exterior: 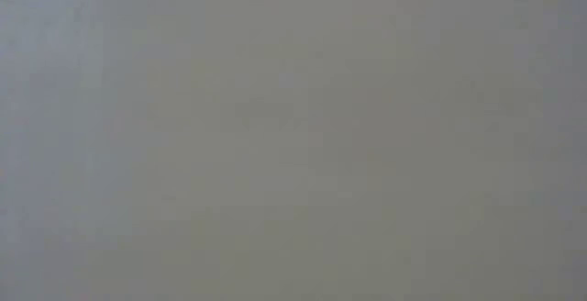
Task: Pick and place Granola Bars by type
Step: Put the red granola bar into the gray bin
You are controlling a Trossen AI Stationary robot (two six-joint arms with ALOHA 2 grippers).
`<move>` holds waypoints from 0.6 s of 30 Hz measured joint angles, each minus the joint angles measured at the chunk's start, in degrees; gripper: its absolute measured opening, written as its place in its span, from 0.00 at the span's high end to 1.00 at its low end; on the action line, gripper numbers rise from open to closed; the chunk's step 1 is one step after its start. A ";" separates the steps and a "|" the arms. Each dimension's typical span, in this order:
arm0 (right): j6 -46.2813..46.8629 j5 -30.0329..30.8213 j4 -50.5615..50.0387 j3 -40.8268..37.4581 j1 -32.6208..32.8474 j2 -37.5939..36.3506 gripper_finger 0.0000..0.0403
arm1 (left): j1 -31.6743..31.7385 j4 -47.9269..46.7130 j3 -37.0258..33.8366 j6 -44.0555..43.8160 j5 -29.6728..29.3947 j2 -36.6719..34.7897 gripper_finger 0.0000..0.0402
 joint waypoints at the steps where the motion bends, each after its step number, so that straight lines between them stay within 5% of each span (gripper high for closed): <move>1: -1.58 0.29 0.00 0.00 -1.32 -0.59 0.98 | 0.01 -0.01 0.00 -0.01 -0.02 0.00 1.00; 18: -20.99 0.99 0.41 0.00 -15.88 -5.38 0.98 | 1.15 0.34 0.25 -1.31 -0.69 0.00 1.00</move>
